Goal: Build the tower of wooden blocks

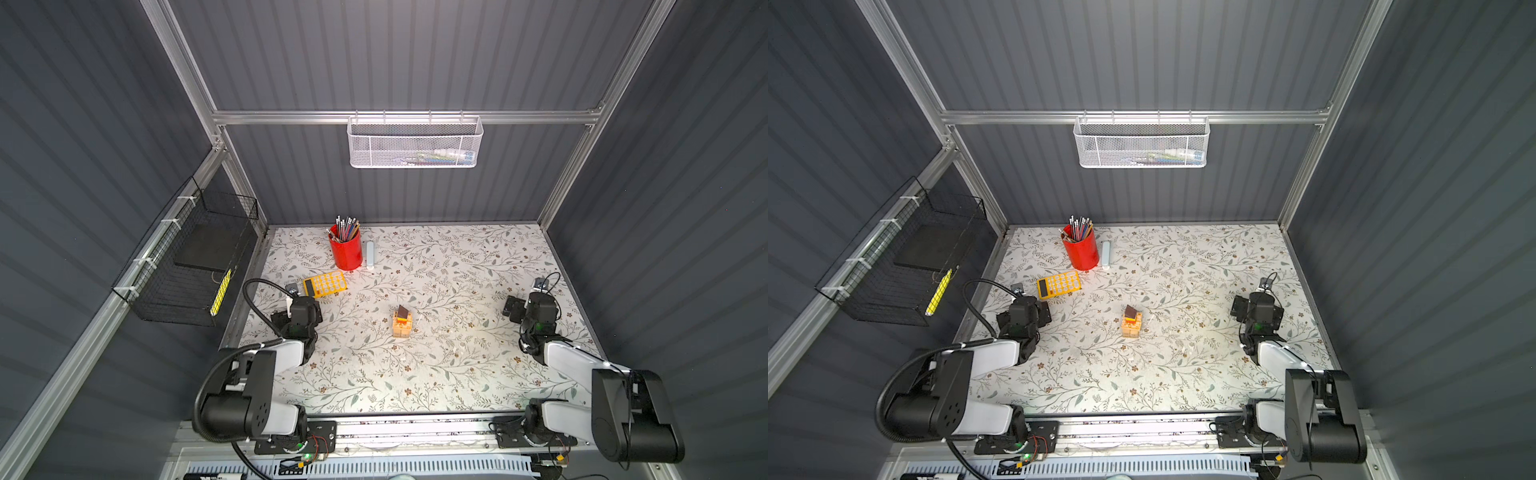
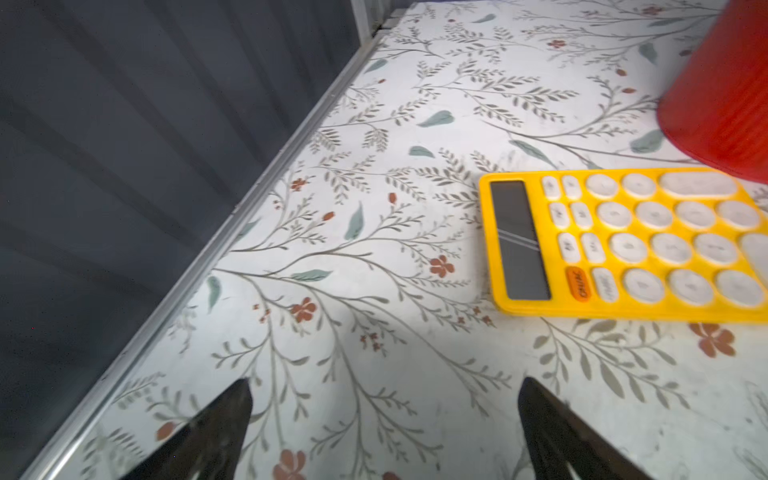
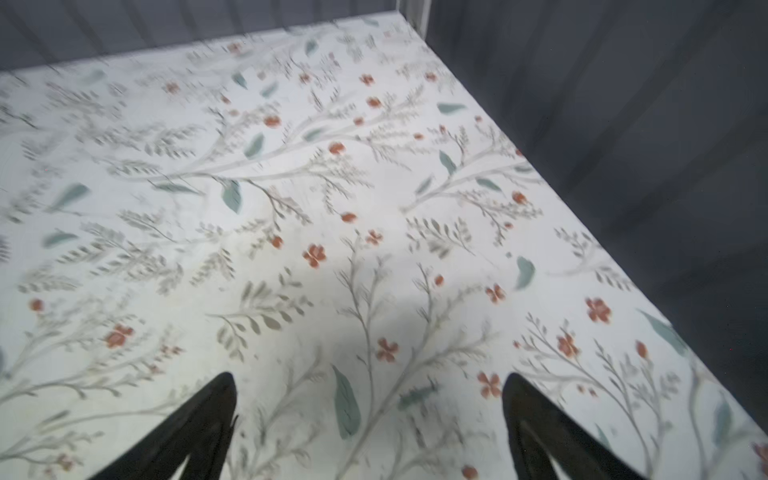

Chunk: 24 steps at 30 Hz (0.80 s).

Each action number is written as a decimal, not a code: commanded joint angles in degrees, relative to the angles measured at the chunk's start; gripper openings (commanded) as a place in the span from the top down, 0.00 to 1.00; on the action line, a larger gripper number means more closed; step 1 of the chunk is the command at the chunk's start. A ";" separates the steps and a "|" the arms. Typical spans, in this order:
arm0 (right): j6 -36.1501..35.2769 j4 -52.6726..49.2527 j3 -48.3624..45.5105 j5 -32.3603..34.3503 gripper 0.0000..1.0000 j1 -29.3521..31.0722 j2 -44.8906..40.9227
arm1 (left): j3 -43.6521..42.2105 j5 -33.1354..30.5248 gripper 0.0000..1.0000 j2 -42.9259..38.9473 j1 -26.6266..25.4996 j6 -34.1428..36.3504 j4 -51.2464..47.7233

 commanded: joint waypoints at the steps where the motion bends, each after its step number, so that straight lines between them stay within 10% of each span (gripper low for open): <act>1: -2.95 18.96 -0.79 -7.71 0.01 -0.42 4.24 | -0.87 6.03 0.00 7.46 0.35 4.65 24.65; 4: -4.20 24.17 -0.17 -11.13 0.01 -0.65 10.99 | -1.57 9.97 0.00 14.71 0.26 7.79 34.25; 9: -3.06 24.03 -0.12 -9.65 0.01 -1.00 11.22 | 6.28 6.48 0.00 12.94 0.48 3.79 14.44; 24: -3.23 23.98 -0.48 -9.79 0.01 -0.94 10.90 | 5.93 6.62 0.00 13.76 0.79 4.35 17.58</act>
